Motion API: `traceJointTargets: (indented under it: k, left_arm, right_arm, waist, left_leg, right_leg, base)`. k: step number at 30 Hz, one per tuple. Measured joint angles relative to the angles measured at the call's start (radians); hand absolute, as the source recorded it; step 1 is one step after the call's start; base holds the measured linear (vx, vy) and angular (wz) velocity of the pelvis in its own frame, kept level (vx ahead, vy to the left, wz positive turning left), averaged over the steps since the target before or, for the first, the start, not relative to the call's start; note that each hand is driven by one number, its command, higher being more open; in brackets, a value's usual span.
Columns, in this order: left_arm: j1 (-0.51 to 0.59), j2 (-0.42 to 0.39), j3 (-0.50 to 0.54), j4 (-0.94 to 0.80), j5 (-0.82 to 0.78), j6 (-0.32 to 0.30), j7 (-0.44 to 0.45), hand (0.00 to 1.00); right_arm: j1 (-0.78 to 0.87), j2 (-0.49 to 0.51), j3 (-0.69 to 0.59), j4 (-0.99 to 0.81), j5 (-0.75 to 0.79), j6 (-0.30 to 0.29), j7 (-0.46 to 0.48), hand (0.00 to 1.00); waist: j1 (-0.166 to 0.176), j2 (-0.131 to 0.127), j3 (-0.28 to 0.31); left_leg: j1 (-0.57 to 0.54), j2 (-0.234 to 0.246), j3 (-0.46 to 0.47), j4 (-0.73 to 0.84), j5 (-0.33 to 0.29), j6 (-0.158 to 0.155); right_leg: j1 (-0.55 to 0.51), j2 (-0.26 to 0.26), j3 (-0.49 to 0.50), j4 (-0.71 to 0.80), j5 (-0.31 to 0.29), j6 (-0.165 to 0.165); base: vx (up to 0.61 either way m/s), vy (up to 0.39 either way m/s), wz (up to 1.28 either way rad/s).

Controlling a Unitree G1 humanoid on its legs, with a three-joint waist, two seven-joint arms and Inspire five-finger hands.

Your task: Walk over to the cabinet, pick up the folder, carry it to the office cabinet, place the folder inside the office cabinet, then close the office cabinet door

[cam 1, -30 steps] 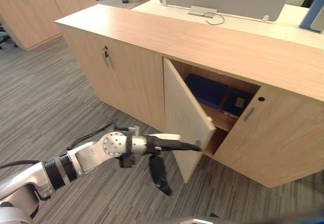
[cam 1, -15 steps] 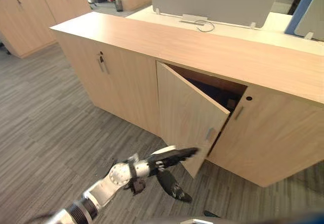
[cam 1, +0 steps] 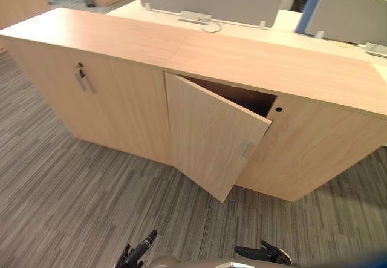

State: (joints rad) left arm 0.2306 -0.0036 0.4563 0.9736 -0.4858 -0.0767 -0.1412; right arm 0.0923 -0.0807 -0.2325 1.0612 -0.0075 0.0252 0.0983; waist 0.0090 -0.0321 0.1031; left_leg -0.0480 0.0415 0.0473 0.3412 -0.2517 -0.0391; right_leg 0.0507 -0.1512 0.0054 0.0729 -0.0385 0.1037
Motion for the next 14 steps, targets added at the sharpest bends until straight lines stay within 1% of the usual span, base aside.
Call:
traceJointTargets:
  k: [1, 2, 3, 4, 5, 7, 9, 11, 13, 14]
  left_arm:
    - [0.001, -0.003, 0.002, 0.008, 0.006, -0.003, 0.007, 1.0]
    - [0.0, -0.006, 0.004, 0.029, 0.023, -0.004, 0.015, 1.0]
    - [-0.003, -0.008, 0.005, 0.045, 0.045, -0.004, 0.024, 1.0]
    - [-0.006, -0.014, 0.006, 0.06, 0.076, -0.009, 0.033, 1.0]
    - [-0.019, -0.019, -0.001, 0.071, 0.11, -0.012, 0.037, 1.0]
    - [-0.055, -0.036, -0.004, 0.073, 0.147, -0.017, 0.051, 1.0]
    - [-0.088, -0.046, -0.028, 0.072, 0.177, -0.029, 0.058, 1.0]
    - [-0.106, -0.043, -0.065, 0.069, 0.196, -0.033, 0.071, 1.0]
    - [-0.113, -0.03, -0.108, 0.063, 0.23, -0.033, 0.084, 1.0]
    - [-0.113, -0.026, -0.121, 0.061, 0.245, -0.033, 0.091, 1.0]
  right_arm:
    - [0.0, 0.002, 0.002, -0.002, 0.001, 0.0, -0.001, 1.0]
    - [0.0, -0.002, 0.016, -0.007, 0.003, 0.0, -0.004, 1.0]
    - [-0.001, -0.002, 0.017, -0.009, 0.006, -0.003, -0.004, 1.0]
    - [-0.002, -0.001, 0.017, -0.011, 0.009, -0.005, -0.005, 1.0]
    - [-0.001, 0.0, 0.017, -0.017, 0.009, -0.006, -0.005, 1.0]
    - [-0.002, 0.001, 0.016, -0.014, 0.009, -0.008, -0.01, 1.0]
    - [-0.008, 0.007, 0.014, 0.005, 0.009, -0.008, -0.014, 1.0]
    - [-0.014, 0.024, -0.008, 0.021, 0.009, -0.01, -0.019, 1.0]
    - [-0.019, 0.036, -0.049, 0.039, 0.009, -0.01, -0.026, 1.0]
    - [-0.02, 0.039, -0.061, 0.044, 0.009, -0.01, -0.029, 1.0]
  waist:
    - [0.0, 0.002, -0.003]
    - [0.006, 0.015, -0.011]
    - [0.009, 0.024, -0.023]
    - [0.013, 0.036, -0.048]
    - [0.01, 0.053, -0.055]
    - [0.005, 0.062, -0.063]
    - [0.008, 0.067, -0.065]
    - [0.008, 0.064, -0.067]
    - [0.008, 0.056, -0.069]
    - [0.008, 0.054, -0.071]
  left_leg:
    - [0.015, 0.0, 0.022, -0.018, 0.004, 0.005]
    - [0.048, 0.001, 0.068, -0.058, 0.013, 0.011]
    - [0.073, 0.003, 0.106, -0.089, 0.022, 0.013]
    - [0.095, 0.004, 0.143, -0.124, 0.04, 0.015]
    - [0.111, 0.001, 0.159, -0.149, 0.05, 0.015]
    - [0.121, -0.008, 0.153, -0.17, 0.063, 0.017]
    - [0.134, -0.009, 0.142, -0.182, 0.066, 0.015]
    - [0.139, -0.006, 0.127, -0.186, 0.067, 0.014]
    - [0.15, -0.005, 0.124, -0.216, 0.078, 0.005]
    - [0.15, -0.005, 0.125, -0.221, 0.081, 0.002]
  right_leg:
    - [-0.001, -0.002, 0.0, -0.006, 0.008, -0.005]
    - [-0.011, -0.006, -0.004, -0.01, 0.026, 0.005]
    - [-0.025, -0.008, -0.02, -0.006, 0.032, 0.004]
    - [-0.048, -0.014, -0.06, 0.005, 0.041, 0.006]
    - [-0.054, -0.016, -0.104, 0.01, 0.043, 0.006]
    - [-0.044, -0.016, -0.112, -0.008, 0.046, 0.012]
    - [-0.017, -0.015, -0.128, -0.043, 0.054, 0.016]
    - [0.014, -0.007, -0.148, -0.086, 0.071, 0.012]
    - [0.042, 0.002, -0.158, -0.149, 0.102, 0.007]
    - [0.043, 0.004, -0.158, -0.158, 0.107, 0.006]
  base:
    - [0.09, 0.115, -1.01]
    - [0.1, 0.073, -1.02]
    - [0.12, 0.052, -1.23]
    - [0.16, 0.041, -0.95]
    - [0.14, 0.018, -0.62]
    - [0.09, -0.001, -0.06]
    - [0.05, -0.01, 0.18]
    - [0.01, -0.045, 0.21]
    - [-0.01, -0.051, 0.03]
    - [-0.01, -0.033, -0.03]
